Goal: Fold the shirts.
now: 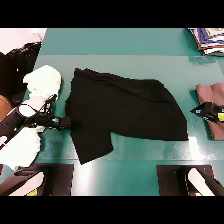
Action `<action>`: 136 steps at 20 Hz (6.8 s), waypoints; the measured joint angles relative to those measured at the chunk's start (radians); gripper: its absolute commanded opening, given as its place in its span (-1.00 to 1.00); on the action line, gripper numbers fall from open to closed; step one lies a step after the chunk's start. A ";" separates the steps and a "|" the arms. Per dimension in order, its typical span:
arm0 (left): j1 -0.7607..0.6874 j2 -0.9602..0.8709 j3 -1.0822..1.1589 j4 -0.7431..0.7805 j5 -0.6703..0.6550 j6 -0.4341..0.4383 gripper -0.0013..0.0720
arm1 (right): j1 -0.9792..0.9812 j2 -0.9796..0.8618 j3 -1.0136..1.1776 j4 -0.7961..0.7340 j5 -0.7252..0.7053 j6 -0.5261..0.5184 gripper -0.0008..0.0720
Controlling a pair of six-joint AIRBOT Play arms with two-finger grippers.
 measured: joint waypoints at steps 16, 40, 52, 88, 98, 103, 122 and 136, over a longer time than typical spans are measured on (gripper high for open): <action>-0.011 0.001 0.118 -0.017 -0.066 0.013 -0.90 | -0.191 -0.197 -0.344 -0.051 -0.107 -0.010 0.09; -0.013 0.150 1.308 0.183 -0.195 -0.068 -0.90 | 0.150 0.044 0.687 -0.012 -0.204 0.022 -0.93; -0.013 0.217 1.631 0.013 -0.151 -0.122 -0.90 | -0.038 0.050 1.192 -0.014 -0.043 0.051 -0.93; 0.030 -0.588 0.857 0.160 -0.100 0.059 -0.89 | 0.353 -0.714 0.520 -0.171 -0.227 0.051 -0.93; 0.031 -0.485 0.793 0.250 -0.194 -0.072 0.51 | 0.321 -0.614 0.502 -0.169 -0.124 0.060 -0.03; 0.031 -0.257 0.531 0.282 -0.259 -0.096 0.51 | 0.240 -0.422 0.354 -0.169 -0.087 0.058 -0.03; 0.031 0.085 -0.112 -0.034 -0.051 0.009 -0.87 | 0.157 -0.138 0.103 -0.123 -0.111 0.050 -0.09; 0.031 0.092 0.019 -0.058 -0.145 0.015 -0.90 | -0.101 -0.221 -0.176 -0.158 0.012 -0.001 0.14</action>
